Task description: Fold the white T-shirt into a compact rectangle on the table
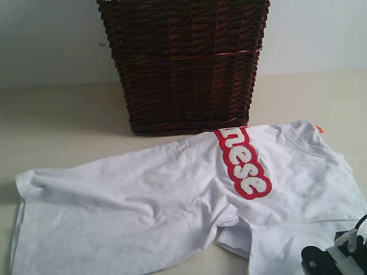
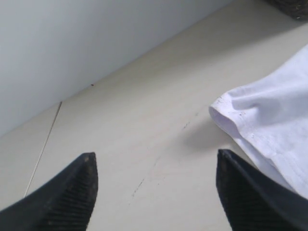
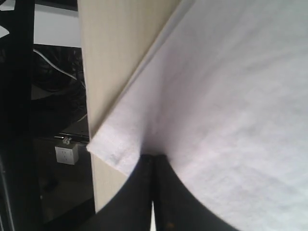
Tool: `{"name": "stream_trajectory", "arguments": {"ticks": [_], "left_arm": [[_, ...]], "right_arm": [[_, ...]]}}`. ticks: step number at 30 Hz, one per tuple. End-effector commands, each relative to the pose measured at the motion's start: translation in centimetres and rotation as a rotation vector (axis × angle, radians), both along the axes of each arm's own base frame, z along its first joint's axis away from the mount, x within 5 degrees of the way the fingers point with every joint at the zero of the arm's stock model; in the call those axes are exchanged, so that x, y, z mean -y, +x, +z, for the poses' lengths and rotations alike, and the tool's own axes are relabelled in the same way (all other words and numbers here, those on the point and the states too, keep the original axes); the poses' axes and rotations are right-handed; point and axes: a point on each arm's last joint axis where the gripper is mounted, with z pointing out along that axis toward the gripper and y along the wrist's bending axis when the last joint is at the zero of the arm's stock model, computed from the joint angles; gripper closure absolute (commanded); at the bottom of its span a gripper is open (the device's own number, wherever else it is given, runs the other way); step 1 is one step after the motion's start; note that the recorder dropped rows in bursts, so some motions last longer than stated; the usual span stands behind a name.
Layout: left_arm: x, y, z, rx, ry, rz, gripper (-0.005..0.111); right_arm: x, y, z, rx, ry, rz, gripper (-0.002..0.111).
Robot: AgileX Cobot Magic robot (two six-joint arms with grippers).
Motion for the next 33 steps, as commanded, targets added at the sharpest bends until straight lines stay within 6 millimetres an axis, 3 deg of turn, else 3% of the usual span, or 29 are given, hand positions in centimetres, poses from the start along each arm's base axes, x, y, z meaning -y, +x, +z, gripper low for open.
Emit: {"name": "stream_trajectory", "arguments": {"ticks": [1, 5, 8, 11, 13, 22, 28, 33], "left_arm": [[0.0, 0.0, 0.0, 0.006, -0.001, -0.003, 0.039], [0.0, 0.0, 0.0, 0.006, -0.001, -0.003, 0.039], [0.0, 0.0, 0.0, 0.006, -0.001, -0.003, 0.039], [0.0, 0.0, 0.0, 0.006, -0.001, -0.003, 0.039], [0.0, 0.0, 0.0, 0.006, -0.001, -0.003, 0.039], [0.0, 0.0, 0.0, 0.006, -0.001, -0.003, 0.039], [0.0, 0.0, 0.0, 0.006, -0.001, -0.003, 0.039], [0.0, 0.0, 0.0, 0.006, -0.001, -0.003, 0.039]], "right_arm": [[-0.1, 0.1, -0.3, 0.066, 0.022, -0.062, 0.108], [-0.1, -0.1, 1.6, 0.152, 0.060, -0.064, 0.099], [-0.1, -0.1, 2.2, 0.188, 0.087, -0.031, 0.076], [-0.7, -0.1, 2.1, 0.170, 0.145, -0.064, 0.041], [-1.2, 0.1, 1.7, 0.170, 0.184, -0.103, 0.032], [-1.5, 0.1, -0.2, 0.066, 0.162, -0.139, 0.043], [-1.2, -0.1, -1.0, 0.009, 0.127, -0.085, 0.080], [-0.9, -0.7, -1.6, -0.092, 0.082, -0.072, 0.104]]}}
